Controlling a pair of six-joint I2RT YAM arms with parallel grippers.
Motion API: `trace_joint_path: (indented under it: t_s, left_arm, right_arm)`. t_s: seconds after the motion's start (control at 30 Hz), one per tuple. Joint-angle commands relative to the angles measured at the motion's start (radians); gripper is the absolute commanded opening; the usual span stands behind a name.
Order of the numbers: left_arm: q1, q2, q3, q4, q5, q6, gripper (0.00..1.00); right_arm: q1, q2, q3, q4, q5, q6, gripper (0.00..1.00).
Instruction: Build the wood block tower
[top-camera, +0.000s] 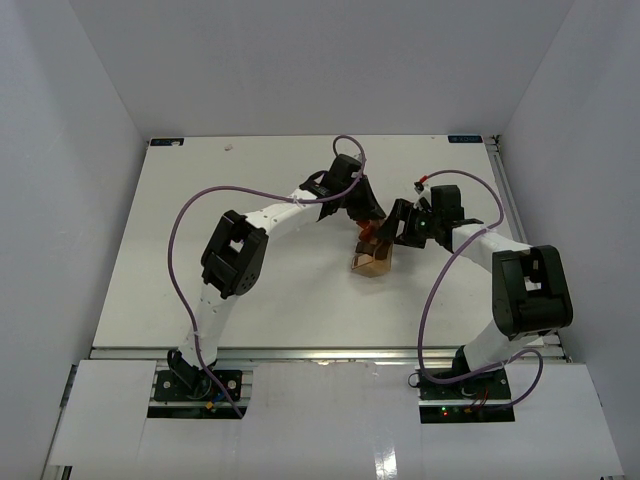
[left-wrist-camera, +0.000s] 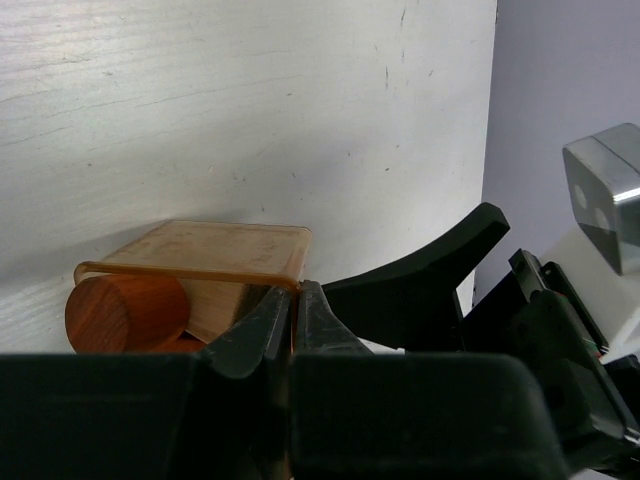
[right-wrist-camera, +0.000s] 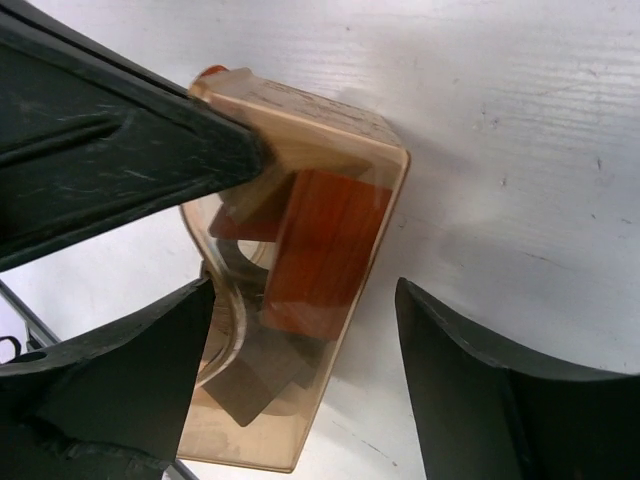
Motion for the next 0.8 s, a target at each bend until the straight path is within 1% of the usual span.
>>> trace_joint_path:
  t_s: [0.0, 0.03, 0.13, 0.17, 0.2, 0.3, 0.4, 0.43, 0.6, 0.77]
  left_arm:
    - [-0.005, -0.019, 0.052, 0.034, 0.016, -0.015, 0.00]
    - [-0.005, -0.018, 0.053, 0.034, 0.016, -0.015, 0.00]
    - [-0.005, -0.021, 0.056, 0.032, 0.015, -0.015, 0.00]
    - [-0.005, -0.023, 0.056, 0.030, 0.015, -0.015, 0.00]
    - [-0.005, -0.025, 0.057, 0.028, 0.014, -0.015, 0.03]
    - [-0.002, -0.035, 0.062, 0.021, 0.013, -0.007, 0.20]
    - [0.002, -0.057, 0.061, 0.018, 0.012, 0.005, 0.46]
    - [0.004, -0.066, 0.061, 0.014, 0.012, 0.011, 0.54]
    - [0.016, -0.127, 0.047, -0.029, 0.003, 0.060, 0.72]
    - [0.024, -0.213, -0.012, -0.067, -0.024, 0.137, 0.80]
  right_arm:
    - [0.005, -0.003, 0.035, 0.019, -0.003, -0.018, 0.60]
    - [0.005, -0.003, 0.034, 0.020, -0.005, -0.021, 0.54]
    - [0.005, -0.008, 0.037, 0.021, -0.001, -0.032, 0.42]
    - [0.006, -0.010, 0.037, 0.021, 0.002, -0.038, 0.36]
    - [0.006, -0.013, 0.037, 0.020, 0.004, -0.045, 0.31]
    - [0.003, -0.031, 0.037, 0.020, 0.012, -0.067, 0.23]
    - [0.000, -0.058, 0.039, 0.019, 0.022, -0.096, 0.16]
    - [-0.002, -0.065, 0.040, 0.016, 0.032, -0.111, 0.15]
    - [-0.023, -0.102, 0.062, -0.008, 0.053, -0.173, 0.09]
    - [-0.039, -0.114, 0.084, -0.055, 0.068, -0.223, 0.08]
